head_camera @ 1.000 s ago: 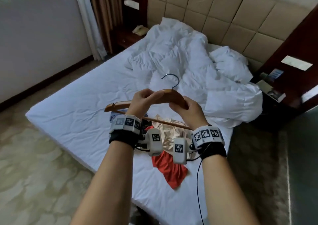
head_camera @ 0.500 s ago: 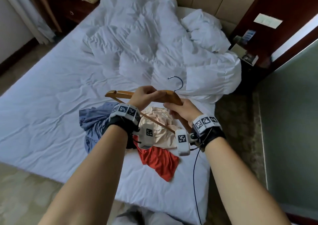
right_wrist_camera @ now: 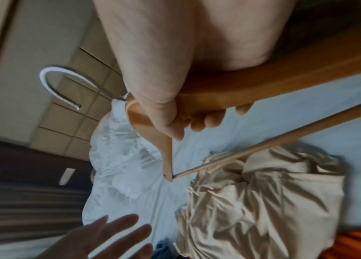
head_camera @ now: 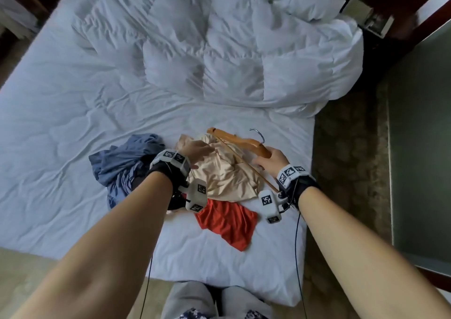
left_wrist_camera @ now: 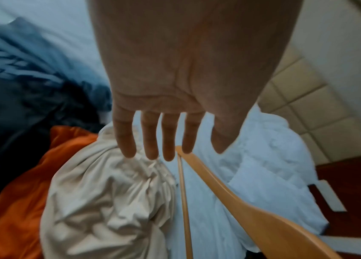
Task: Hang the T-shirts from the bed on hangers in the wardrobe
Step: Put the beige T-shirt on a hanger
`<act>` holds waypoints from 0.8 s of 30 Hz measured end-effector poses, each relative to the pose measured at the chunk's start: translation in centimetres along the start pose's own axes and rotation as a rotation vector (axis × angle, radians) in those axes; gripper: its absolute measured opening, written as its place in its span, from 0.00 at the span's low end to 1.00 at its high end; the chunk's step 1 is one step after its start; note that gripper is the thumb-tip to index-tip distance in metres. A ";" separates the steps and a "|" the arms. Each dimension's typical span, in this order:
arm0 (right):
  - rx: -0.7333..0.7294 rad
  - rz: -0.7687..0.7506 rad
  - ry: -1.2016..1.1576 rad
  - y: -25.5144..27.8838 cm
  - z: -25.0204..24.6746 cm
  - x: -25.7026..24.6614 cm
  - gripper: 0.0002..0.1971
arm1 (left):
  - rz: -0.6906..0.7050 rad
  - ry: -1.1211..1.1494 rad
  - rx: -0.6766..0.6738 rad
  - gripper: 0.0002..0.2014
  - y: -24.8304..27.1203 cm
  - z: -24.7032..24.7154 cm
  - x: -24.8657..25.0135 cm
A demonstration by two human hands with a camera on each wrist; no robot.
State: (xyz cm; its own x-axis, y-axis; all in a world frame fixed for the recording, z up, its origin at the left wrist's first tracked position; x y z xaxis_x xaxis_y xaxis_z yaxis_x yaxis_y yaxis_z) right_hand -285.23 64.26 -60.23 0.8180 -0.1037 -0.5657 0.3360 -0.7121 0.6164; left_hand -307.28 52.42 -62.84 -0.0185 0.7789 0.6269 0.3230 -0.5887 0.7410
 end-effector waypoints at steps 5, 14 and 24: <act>0.025 0.086 -0.075 -3.3 2.1 3.9 0.10 | -0.284 0.298 0.108 0.09 -4.1 2.0 -5.8; 0.024 0.126 -0.157 -7.9 6.3 5.8 0.06 | -0.428 0.303 0.263 0.33 -9.1 3.3 -11.4; 0.010 0.171 -0.141 -11.2 9.7 6.2 0.07 | -0.568 0.414 0.330 0.33 -14.5 2.3 -16.1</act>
State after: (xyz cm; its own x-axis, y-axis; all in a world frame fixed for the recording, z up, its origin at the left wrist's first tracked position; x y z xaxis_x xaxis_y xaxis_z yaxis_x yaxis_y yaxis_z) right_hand -288.42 64.83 -75.95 0.7888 -0.3194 -0.5251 0.1930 -0.6825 0.7050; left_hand -309.51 48.88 -84.23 -0.5964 0.7596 0.2595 0.4226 0.0222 0.9061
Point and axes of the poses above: each hand's wrist, its own y-axis away from the middle knuckle, its own z-axis out of the palm, x = y × z, the point moved 5 cm from there along -y, towards the middle knuckle, and after that the axes turned 4 degrees about y, right-handed, at the moved point
